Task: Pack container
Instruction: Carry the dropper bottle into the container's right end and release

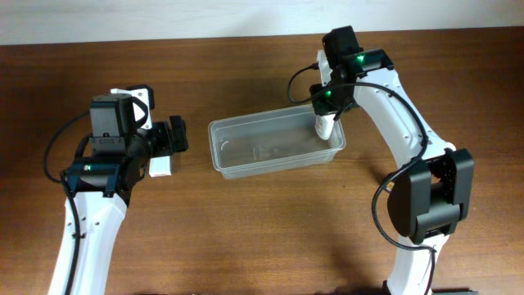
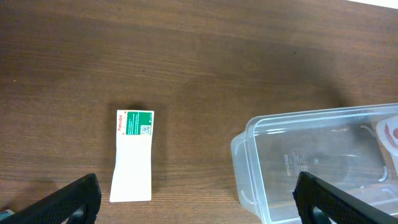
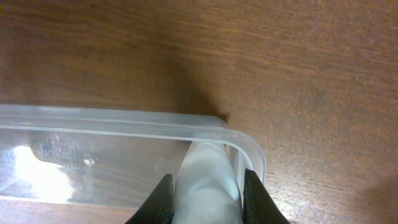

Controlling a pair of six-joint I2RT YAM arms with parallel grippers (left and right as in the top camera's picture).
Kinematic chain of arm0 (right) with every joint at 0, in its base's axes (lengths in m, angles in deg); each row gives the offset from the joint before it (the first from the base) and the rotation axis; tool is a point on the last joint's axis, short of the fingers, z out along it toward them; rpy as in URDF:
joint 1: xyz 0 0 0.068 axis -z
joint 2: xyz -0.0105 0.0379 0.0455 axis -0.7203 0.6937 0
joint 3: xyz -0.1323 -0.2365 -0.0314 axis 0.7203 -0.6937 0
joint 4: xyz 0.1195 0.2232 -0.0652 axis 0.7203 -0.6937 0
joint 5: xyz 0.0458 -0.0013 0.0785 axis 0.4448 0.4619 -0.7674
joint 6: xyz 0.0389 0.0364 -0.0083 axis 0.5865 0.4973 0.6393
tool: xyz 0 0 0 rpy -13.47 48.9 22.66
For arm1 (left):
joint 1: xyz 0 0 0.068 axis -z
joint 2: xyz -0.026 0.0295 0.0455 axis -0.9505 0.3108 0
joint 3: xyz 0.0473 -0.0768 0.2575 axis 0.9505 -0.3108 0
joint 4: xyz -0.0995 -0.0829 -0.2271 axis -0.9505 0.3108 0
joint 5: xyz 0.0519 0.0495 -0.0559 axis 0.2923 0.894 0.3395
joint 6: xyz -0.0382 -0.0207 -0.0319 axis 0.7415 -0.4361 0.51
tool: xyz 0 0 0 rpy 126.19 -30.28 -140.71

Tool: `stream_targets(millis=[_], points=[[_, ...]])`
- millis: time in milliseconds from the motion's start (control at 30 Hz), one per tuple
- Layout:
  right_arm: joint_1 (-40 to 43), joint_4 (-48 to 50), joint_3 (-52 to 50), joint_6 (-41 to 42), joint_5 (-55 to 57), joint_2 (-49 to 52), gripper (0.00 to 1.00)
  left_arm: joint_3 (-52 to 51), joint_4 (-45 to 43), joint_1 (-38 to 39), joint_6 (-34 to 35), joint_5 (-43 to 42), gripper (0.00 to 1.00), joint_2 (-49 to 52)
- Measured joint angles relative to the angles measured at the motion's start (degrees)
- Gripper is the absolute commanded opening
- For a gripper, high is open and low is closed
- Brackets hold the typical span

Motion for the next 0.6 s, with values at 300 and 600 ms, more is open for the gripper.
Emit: stream_targets(millis=[300,600], points=[[0.0,-0.1,0.0,0.2,0.0,0.0,0.36,0.0,0.0,0.0,0.0,0.0,1.00,0.0],[0.0,-0.4,0.0,0.2,0.0,0.0,0.41,0.0,0.0,0.0,0.0,0.0,1.00,0.0]])
